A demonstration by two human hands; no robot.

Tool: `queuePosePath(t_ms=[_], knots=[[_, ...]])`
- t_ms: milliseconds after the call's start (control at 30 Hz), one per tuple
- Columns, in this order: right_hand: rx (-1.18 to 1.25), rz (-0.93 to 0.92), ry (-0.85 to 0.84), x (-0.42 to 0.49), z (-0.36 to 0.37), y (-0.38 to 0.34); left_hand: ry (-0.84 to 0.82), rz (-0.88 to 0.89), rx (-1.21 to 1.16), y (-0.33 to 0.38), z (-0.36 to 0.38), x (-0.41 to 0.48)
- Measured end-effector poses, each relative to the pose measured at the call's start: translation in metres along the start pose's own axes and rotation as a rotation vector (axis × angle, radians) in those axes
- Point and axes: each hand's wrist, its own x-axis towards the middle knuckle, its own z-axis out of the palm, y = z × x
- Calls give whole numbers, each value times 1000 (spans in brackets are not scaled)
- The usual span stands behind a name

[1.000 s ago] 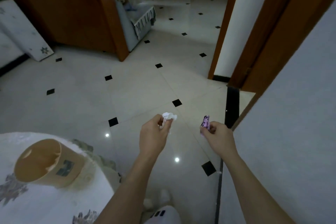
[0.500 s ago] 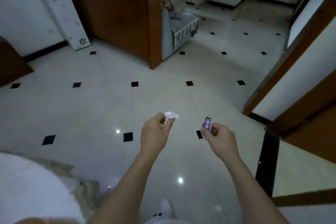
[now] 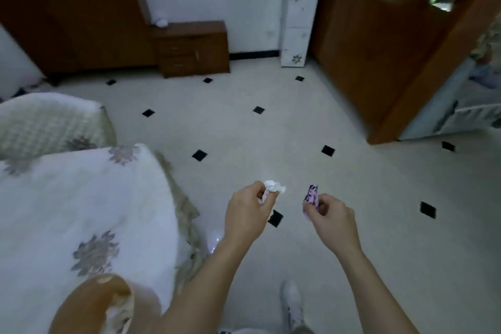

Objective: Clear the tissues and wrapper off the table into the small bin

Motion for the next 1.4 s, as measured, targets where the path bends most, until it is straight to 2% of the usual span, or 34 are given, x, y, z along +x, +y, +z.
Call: queuePosePath(t_ms=[200,333,600,767,1033,1200,1267,1333,1400], knots=[[-25,-265,-366,66,70,-72,354,-291,94,-26,-55,12],[-18,-420,-581,76,113,-113,546,-453,117,-39,-86,-8],[-59,-751,-971,8,181,-171,981,-780,225,-56,-122,-101],[-122,-975,-1109,-53,203,-188,1118,-912,287,-52,-136,-164],[-178,-1211,-1127,-101,223,-210,1005,-978,569,-60,-153,-200],[-210,-1268,-1072,-112,234,-214,977,-960,604,-67,-161,-195],[-242,-1299,-1078,-113,240,-212,878,-979,602,-75,-161,-193],[-339,-1386,-1071,-111,245,-208,687,-1054,646,-80,-160,-194],[-475,-1539,-969,-106,248,-202,623,-1076,695,-82,-158,-197]])
